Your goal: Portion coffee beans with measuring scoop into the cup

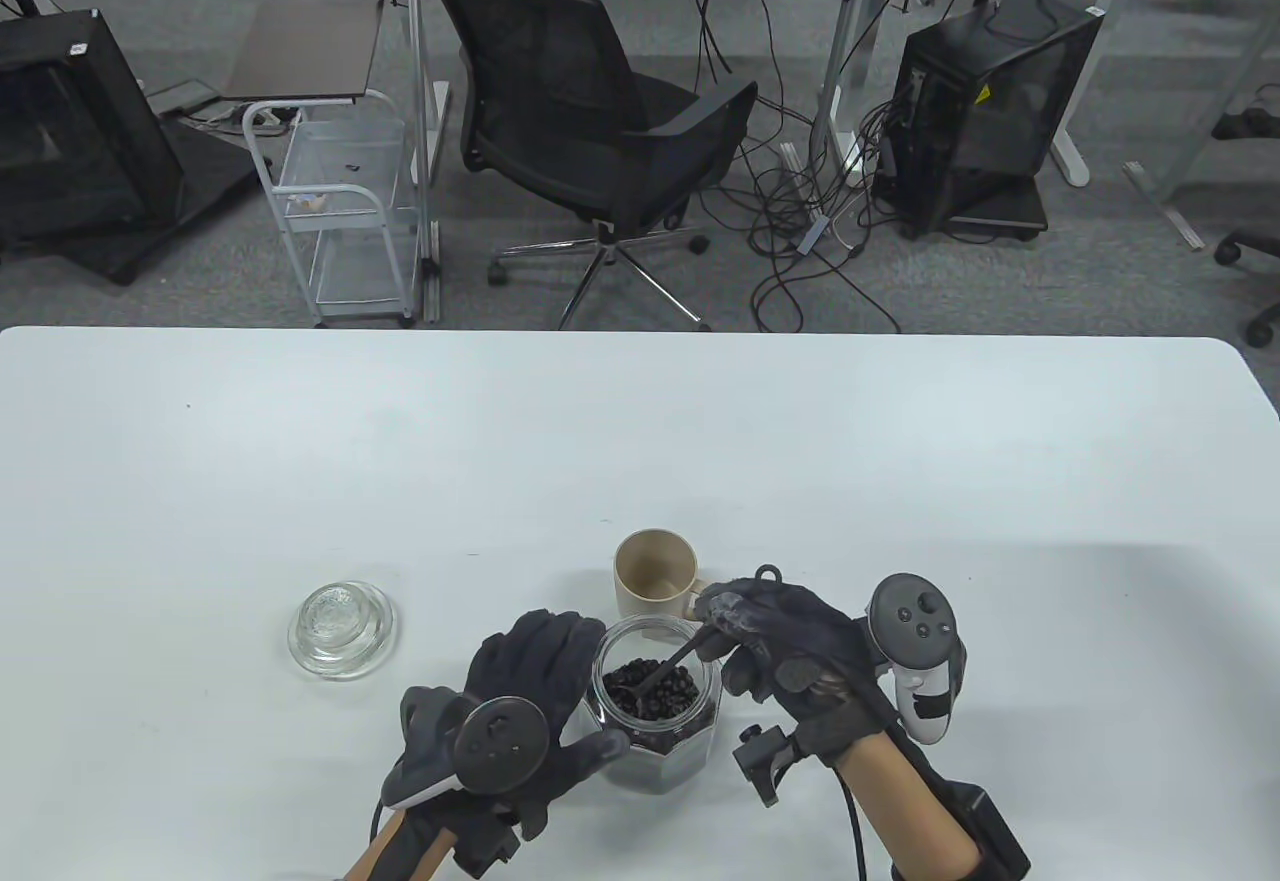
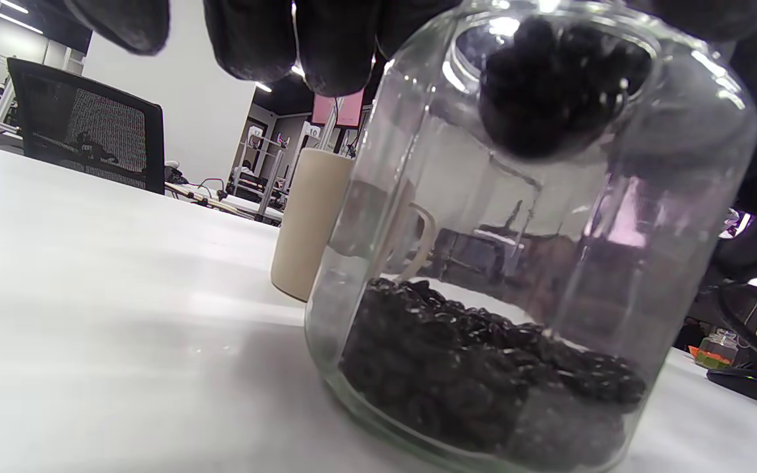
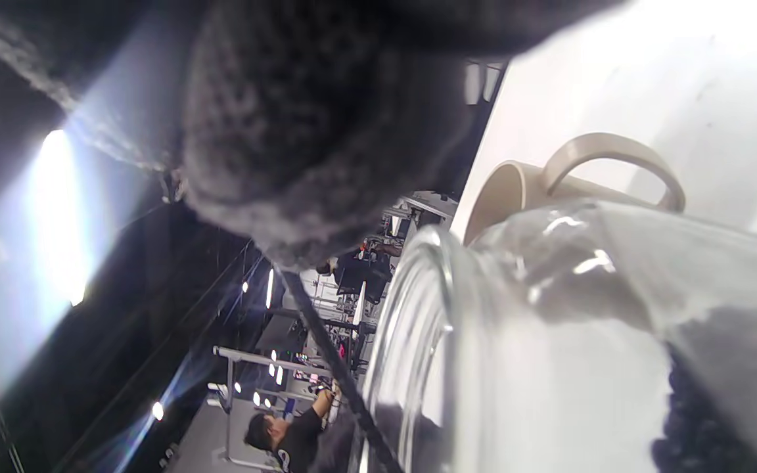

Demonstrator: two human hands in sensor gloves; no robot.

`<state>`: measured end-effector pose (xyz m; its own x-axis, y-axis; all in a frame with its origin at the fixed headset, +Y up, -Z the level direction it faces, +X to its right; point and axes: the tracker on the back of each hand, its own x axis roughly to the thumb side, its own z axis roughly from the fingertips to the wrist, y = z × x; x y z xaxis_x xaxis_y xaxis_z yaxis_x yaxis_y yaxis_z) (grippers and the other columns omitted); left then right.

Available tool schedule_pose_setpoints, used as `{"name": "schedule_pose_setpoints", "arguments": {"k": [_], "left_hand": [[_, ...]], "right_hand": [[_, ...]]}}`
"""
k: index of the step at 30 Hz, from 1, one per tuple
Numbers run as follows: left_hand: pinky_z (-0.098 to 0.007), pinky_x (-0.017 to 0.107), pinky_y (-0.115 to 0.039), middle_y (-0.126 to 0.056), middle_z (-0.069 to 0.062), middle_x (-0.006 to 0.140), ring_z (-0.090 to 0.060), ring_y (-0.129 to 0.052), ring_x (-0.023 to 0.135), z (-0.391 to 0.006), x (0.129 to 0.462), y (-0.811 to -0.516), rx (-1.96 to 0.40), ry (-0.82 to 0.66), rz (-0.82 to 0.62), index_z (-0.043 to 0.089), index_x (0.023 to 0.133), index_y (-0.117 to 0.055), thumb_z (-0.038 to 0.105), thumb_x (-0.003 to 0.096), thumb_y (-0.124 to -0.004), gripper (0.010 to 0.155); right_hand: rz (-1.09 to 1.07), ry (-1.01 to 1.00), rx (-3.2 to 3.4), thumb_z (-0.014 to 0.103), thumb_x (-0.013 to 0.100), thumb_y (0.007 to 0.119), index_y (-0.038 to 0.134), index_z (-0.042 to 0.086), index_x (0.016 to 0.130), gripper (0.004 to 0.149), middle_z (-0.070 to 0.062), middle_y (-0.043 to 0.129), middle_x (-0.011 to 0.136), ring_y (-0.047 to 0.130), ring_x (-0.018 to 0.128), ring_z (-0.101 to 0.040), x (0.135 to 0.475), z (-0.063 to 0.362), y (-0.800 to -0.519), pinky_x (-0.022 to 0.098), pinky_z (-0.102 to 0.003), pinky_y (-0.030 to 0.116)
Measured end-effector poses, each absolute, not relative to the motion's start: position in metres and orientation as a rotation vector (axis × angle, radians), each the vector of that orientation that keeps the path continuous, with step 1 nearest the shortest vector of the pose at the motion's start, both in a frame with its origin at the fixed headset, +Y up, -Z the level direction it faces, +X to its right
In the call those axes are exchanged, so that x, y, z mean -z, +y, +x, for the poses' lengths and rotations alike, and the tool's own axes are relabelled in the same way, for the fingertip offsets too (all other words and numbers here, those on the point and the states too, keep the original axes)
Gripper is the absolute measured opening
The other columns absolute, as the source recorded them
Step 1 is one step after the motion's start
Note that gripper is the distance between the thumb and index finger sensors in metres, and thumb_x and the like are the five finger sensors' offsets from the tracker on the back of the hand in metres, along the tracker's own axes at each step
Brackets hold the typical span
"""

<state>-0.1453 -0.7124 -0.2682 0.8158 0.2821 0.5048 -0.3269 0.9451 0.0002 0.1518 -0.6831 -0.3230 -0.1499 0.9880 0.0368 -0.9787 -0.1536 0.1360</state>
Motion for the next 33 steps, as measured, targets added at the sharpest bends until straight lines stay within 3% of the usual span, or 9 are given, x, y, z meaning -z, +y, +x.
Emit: {"name": "schedule_pose_setpoints", "arguments": {"k": [11,26,33], "left_hand": [[-0.071,0.078,-0.050,-0.044,-0.011,0.127,-0.044,-0.050,0.117,-0.146,0.268,-0.712,-0.324,-0.527,0.088,0.021,0.120,-0.031,0.083,0.0475,-0.048,0.096],[-0.070,0.078,-0.051,-0.045,-0.011,0.127,-0.044,-0.050,0.117,-0.146,0.268,-0.712,-0.325,-0.528,0.086,0.021,0.120,-0.031,0.083,0.0475,-0.048,0.096],[-0.070,0.078,-0.051,-0.045,-0.011,0.127,-0.044,-0.051,0.117,-0.147,0.267,-0.712,-0.318,-0.531,0.089,0.022,0.120,-0.031,0.083,0.0473,-0.048,0.096]], "right_hand": [[-0.060,0.236,-1.475,0.049,0.050,0.084,0.096,0.018,0.073,0.040,-0.008,0.109,0.045,0.104,0.018,-0.009,0.346,0.179,-0.721,0.011,-0.021,0.086],[-0.092,0.184,-1.342,0.050,0.052,0.082,0.096,0.016,0.072,0.042,-0.006,0.109,0.043,0.105,0.019,-0.008,0.353,0.191,-0.712,0.011,-0.022,0.087],[-0.146,0.088,-1.226,0.051,0.054,0.080,0.093,0.017,0.077,0.043,-0.006,0.109,0.048,0.106,0.025,-0.009,0.356,0.203,-0.714,0.016,-0.022,0.088]]}}
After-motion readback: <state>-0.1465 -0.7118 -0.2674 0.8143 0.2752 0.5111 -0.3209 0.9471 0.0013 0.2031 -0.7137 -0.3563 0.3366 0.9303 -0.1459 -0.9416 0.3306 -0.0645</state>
